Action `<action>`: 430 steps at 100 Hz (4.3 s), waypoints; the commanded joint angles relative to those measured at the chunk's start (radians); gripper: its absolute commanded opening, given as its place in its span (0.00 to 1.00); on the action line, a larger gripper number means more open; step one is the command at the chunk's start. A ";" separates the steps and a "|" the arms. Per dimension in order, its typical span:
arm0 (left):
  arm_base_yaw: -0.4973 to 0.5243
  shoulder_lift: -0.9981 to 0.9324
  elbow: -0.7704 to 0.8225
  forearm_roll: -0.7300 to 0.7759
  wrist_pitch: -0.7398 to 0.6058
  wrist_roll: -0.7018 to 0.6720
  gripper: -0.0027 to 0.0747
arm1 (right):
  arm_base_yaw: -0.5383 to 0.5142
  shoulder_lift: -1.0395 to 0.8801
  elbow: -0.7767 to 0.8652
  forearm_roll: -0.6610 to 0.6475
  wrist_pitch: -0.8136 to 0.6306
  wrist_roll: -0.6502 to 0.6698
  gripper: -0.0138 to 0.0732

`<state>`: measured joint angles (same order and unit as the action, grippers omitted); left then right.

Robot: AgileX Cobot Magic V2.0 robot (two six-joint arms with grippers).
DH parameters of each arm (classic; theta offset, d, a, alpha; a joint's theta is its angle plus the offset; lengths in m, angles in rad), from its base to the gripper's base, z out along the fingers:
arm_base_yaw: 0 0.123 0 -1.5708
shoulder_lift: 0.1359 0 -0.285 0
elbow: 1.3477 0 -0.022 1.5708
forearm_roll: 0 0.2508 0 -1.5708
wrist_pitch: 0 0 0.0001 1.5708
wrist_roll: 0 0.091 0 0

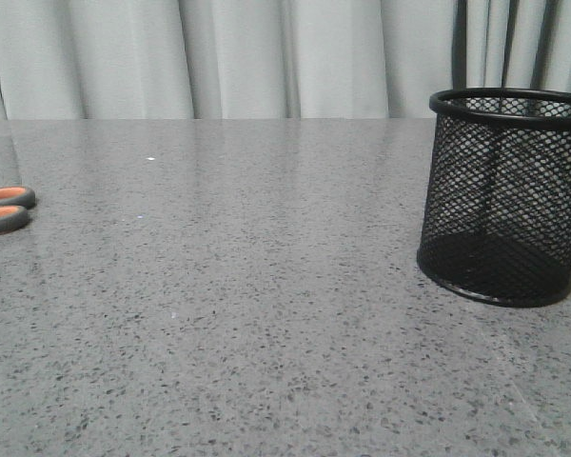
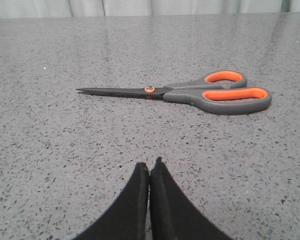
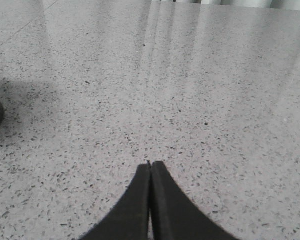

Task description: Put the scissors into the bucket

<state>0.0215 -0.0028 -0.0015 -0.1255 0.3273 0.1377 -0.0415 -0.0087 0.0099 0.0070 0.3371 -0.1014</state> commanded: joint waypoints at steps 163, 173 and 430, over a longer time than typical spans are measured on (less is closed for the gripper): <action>-0.009 -0.025 -0.056 -0.872 -0.274 0.002 0.03 | -0.006 -0.024 -0.059 0.176 -0.469 0.323 0.10; -0.009 0.012 -0.171 -0.754 -0.271 0.094 0.15 | -0.006 0.010 -0.175 0.115 -0.387 0.321 0.10; -0.087 1.759 -1.371 0.012 0.899 1.295 0.56 | 0.244 0.473 -0.563 0.098 0.324 0.309 0.66</action>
<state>-0.0784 1.7584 -1.3758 -0.0707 1.1937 1.4391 0.2014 0.4609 -0.5260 0.1153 0.7118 0.2202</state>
